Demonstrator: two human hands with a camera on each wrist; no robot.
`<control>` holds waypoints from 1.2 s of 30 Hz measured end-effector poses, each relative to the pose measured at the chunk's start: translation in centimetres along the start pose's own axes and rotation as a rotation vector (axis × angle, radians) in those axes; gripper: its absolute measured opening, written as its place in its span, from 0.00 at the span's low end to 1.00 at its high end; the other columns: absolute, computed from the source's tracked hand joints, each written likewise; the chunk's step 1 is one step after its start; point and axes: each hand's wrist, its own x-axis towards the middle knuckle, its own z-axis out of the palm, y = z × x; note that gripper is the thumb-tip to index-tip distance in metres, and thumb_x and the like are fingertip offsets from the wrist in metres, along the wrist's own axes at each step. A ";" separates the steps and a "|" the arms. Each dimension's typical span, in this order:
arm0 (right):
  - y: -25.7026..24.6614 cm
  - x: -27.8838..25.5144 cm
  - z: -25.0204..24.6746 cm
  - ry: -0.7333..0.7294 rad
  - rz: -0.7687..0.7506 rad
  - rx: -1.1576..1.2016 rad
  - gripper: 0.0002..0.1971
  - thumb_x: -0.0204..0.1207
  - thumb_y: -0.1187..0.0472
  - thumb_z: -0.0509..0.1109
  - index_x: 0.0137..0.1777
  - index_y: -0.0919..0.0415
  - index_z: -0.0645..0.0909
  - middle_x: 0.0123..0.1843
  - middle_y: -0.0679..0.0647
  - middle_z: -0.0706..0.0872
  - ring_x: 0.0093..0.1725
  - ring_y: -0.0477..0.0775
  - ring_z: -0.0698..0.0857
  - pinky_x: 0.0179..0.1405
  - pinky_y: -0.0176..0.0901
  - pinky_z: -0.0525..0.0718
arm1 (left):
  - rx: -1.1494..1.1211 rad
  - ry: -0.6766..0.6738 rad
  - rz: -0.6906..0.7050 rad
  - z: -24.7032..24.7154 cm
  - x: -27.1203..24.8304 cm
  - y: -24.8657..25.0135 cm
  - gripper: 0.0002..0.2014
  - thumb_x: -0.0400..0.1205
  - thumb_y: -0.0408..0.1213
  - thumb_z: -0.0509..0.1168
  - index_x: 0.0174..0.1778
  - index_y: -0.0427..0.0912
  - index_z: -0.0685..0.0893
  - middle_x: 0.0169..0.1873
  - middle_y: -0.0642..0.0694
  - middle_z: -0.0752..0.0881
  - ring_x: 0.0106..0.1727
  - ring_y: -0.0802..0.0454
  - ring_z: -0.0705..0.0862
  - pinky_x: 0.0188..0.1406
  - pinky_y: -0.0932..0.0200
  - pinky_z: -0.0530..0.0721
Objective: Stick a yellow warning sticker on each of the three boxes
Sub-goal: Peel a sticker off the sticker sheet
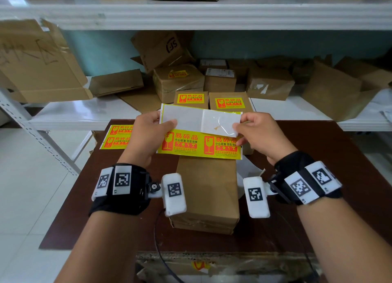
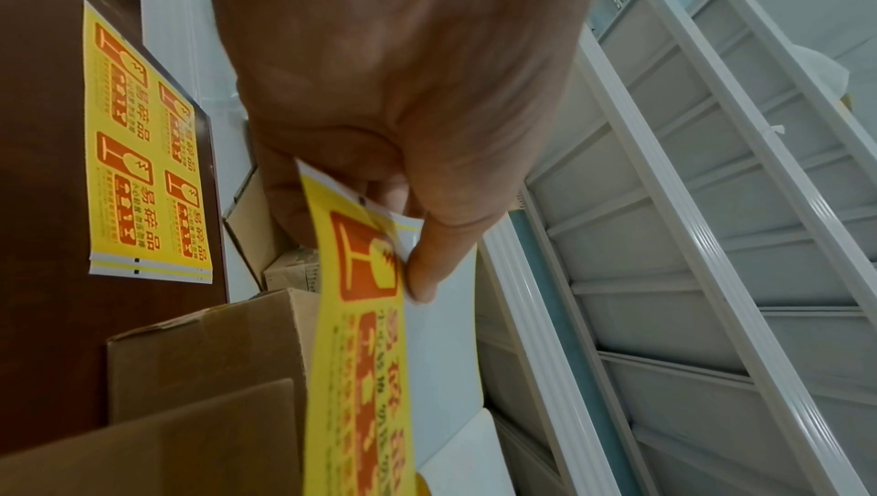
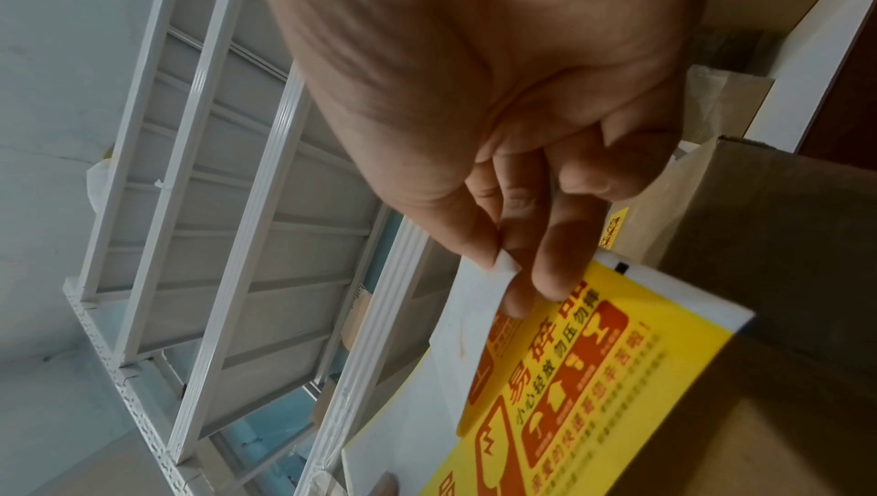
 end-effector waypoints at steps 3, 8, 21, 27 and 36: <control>0.0 0.0 -0.1 0.002 -0.004 0.015 0.09 0.85 0.62 0.67 0.47 0.67 0.83 0.43 0.53 0.91 0.32 0.51 0.89 0.21 0.28 0.74 | -0.006 0.002 0.000 0.0 0.2 -0.2 0.08 0.83 0.33 0.70 0.57 0.44 0.90 0.39 0.46 0.94 0.38 0.50 0.93 0.38 0.54 0.89; -0.2 -0.2 -0.4 0.003 -0.006 0.026 0.08 0.85 0.62 0.67 0.45 0.63 0.84 0.38 0.51 0.89 0.32 0.51 0.88 0.18 0.25 0.71 | 0.004 0.006 0.012 -0.1 0.2 -0.2 0.07 0.83 0.33 0.70 0.52 0.49 0.89 0.39 0.47 0.94 0.39 0.50 0.93 0.37 0.56 0.90; -0.4 -0.5 -0.7 -0.007 0.003 0.060 0.10 0.85 0.65 0.67 0.54 0.73 0.84 0.40 0.56 0.91 0.31 0.51 0.86 0.18 0.24 0.71 | 0.028 0.027 0.028 -0.4 0.5 -0.4 0.07 0.83 0.32 0.71 0.45 0.51 0.89 0.38 0.48 0.94 0.40 0.49 0.93 0.42 0.53 0.92; -0.6 -0.7 -0.9 -0.016 0.012 0.072 0.09 0.86 0.65 0.66 0.53 0.70 0.85 0.39 0.51 0.91 0.30 0.49 0.86 0.18 0.24 0.71 | 0.017 0.033 0.012 -0.5 0.4 -0.4 0.07 0.83 0.32 0.71 0.54 0.46 0.90 0.37 0.48 0.94 0.39 0.50 0.93 0.37 0.56 0.91; -0.7 -0.7 -1.0 -0.010 0.023 0.067 0.09 0.86 0.64 0.66 0.54 0.69 0.85 0.41 0.50 0.91 0.29 0.48 0.86 0.18 0.24 0.72 | 0.024 0.046 -0.013 -0.5 0.6 -0.5 0.07 0.83 0.33 0.70 0.53 0.47 0.90 0.39 0.47 0.94 0.40 0.48 0.94 0.43 0.50 0.93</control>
